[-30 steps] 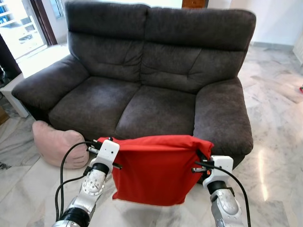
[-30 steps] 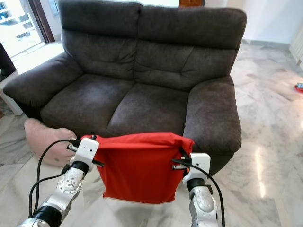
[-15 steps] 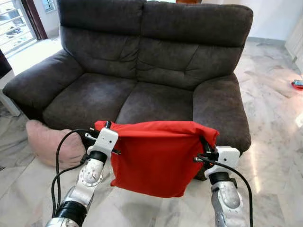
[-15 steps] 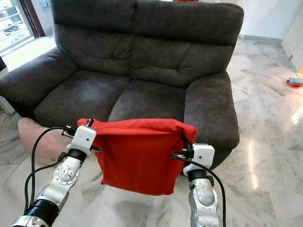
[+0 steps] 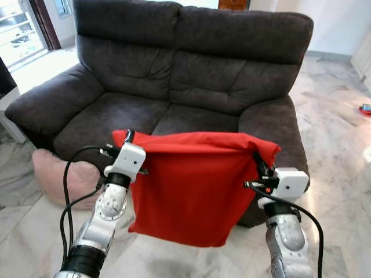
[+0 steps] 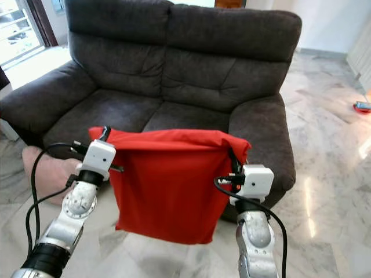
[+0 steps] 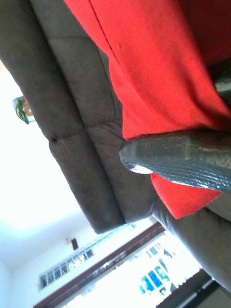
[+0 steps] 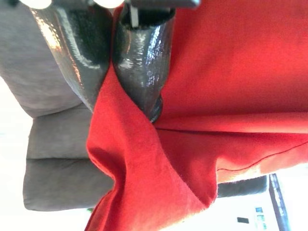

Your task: Move the pillow to the sofa from floor

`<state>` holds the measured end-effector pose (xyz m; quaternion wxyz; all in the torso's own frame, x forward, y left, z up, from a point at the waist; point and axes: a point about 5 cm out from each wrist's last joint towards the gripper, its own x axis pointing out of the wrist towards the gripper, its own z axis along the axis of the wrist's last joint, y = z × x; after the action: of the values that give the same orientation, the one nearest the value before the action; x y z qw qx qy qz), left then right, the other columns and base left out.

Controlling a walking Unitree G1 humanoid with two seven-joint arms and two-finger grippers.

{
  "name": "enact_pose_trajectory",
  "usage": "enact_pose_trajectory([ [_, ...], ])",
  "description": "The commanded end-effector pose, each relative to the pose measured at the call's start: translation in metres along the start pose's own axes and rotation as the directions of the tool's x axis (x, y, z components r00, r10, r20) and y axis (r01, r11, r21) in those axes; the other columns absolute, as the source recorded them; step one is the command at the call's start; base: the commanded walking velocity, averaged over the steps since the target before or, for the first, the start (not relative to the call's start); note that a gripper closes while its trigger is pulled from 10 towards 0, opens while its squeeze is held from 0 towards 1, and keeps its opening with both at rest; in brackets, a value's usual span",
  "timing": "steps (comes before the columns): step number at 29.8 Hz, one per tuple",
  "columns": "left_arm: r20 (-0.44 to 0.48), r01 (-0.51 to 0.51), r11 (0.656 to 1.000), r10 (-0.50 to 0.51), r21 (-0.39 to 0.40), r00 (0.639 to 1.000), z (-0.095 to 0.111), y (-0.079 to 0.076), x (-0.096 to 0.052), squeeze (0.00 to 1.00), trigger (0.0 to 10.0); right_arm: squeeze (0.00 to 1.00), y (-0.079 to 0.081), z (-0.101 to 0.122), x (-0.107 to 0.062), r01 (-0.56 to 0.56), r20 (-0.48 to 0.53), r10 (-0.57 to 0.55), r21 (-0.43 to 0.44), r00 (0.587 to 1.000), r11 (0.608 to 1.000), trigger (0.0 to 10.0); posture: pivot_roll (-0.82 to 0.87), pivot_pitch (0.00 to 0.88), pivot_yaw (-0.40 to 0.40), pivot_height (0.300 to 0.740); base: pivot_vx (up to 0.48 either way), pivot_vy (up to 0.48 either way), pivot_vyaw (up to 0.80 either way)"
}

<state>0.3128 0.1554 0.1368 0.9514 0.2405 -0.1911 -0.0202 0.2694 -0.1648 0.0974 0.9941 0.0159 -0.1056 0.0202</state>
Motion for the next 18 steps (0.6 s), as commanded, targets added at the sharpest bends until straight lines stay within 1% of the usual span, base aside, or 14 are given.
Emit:
enact_pose_trajectory([
  [1,0.057,-0.118,0.993,0.116,0.017,0.992,0.011,0.026,0.007,0.00,10.0,0.00,-0.011,0.013,0.002,0.068,0.056,-0.068,-0.006,0.996,0.998,10.0,0.00,0.000,-0.030,0.740,0.277,0.000,0.00],
  [4,0.072,-0.137,0.990,0.136,0.017,0.988,0.020,0.029,0.012,0.00,10.0,0.00,-0.007,0.023,0.004,0.055,0.066,-0.055,0.003,0.996,0.998,10.0,0.00,0.000,-0.028,0.740,0.287,0.000,0.00],
  [11,0.083,-0.144,0.989,0.142,0.018,0.986,0.027,0.031,0.015,0.00,10.0,0.00,-0.003,0.029,0.007,0.042,0.058,-0.043,0.025,0.997,0.999,10.0,0.00,0.000,-0.028,0.740,0.299,0.000,0.00],
  [13,0.086,-0.145,0.989,0.143,0.017,0.986,0.029,0.031,0.016,0.00,10.0,0.00,-0.002,0.030,0.008,0.040,0.055,-0.041,0.021,0.998,0.999,10.0,0.00,0.000,-0.028,0.740,0.307,0.000,-0.58],
  [17,0.089,-0.148,0.989,0.146,0.016,0.985,0.031,0.032,0.018,0.00,10.0,0.00,-0.001,0.032,0.010,0.029,0.047,-0.031,0.035,0.998,0.999,10.0,0.00,0.000,-0.033,0.740,0.304,0.000,-0.80],
  [18,0.090,-0.151,0.989,0.149,0.014,0.985,0.033,0.032,0.019,0.00,10.0,0.00,0.001,0.034,0.010,0.020,0.052,-0.021,0.026,0.998,0.999,10.0,0.00,0.000,-0.035,0.740,0.307,0.000,0.00],
])
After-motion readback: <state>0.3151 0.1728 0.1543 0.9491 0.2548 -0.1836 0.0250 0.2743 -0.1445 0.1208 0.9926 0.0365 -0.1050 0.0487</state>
